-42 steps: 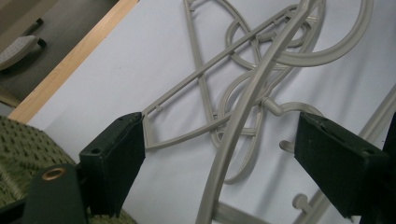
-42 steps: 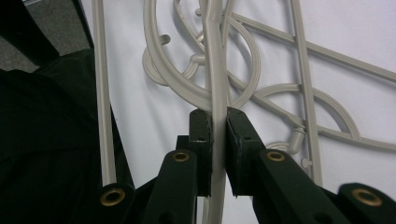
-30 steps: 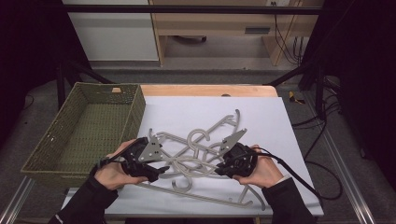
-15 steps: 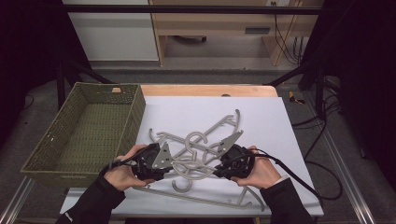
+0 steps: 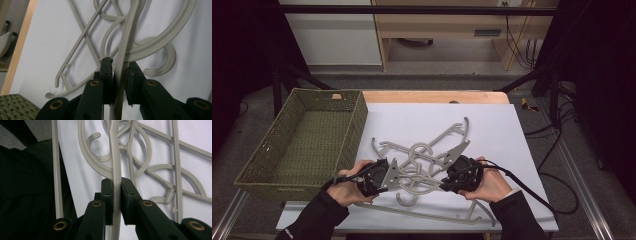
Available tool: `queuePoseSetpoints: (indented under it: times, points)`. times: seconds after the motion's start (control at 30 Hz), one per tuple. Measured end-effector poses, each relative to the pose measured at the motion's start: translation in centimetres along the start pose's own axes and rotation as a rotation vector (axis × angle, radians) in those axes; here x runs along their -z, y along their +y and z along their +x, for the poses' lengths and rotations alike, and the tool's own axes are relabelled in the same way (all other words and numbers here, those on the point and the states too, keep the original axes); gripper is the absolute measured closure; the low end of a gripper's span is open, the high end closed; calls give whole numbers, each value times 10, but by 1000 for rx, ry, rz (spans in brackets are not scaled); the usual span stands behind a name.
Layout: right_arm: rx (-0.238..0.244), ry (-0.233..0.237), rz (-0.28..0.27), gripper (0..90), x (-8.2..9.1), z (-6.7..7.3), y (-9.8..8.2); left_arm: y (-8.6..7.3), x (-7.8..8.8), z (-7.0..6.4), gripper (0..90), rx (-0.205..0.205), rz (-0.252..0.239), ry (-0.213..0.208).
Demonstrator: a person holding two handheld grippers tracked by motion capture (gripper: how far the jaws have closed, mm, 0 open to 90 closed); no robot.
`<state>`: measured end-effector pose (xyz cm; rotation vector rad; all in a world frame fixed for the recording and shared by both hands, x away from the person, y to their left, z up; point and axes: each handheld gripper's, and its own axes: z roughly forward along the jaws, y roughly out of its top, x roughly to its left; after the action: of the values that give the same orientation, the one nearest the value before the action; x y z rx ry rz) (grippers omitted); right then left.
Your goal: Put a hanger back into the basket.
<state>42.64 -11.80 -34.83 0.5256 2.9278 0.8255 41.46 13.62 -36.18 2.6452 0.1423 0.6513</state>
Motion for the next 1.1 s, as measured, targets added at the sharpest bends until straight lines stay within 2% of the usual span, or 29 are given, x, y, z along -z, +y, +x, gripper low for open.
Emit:
queuePoseSetpoints:
  times: [0.1,0.37,0.5,0.67,0.8,0.83,0.9,1.0,1.1]
  points:
    - [5,2,3,821,0,0,0,0,1,-2,786,-21,12,-1]
    - [21,-19,-3,808,0,0,-1,-1,4,-6,804,-41,8,-14]
    - [18,-24,-10,796,1,-1,-1,-2,7,-6,808,-30,-10,-23]
    - [14,-32,-33,764,4,-2,-1,-3,11,-7,810,6,-27,-26]
    - [1,-67,-87,689,9,-3,-2,-6,14,-6,810,45,-48,-20]
    - [-10,-73,-104,677,11,-3,-3,-6,15,-6,810,67,-57,-17]
    - [-32,-94,-160,623,17,-4,-4,-7,16,-4,810,97,-60,-1]
    - [-66,-148,-246,534,28,-6,-6,-7,15,-2,810,138,-54,20]
    - [-101,-222,-324,400,36,-8,-10,-7,14,0,810,179,-56,41]
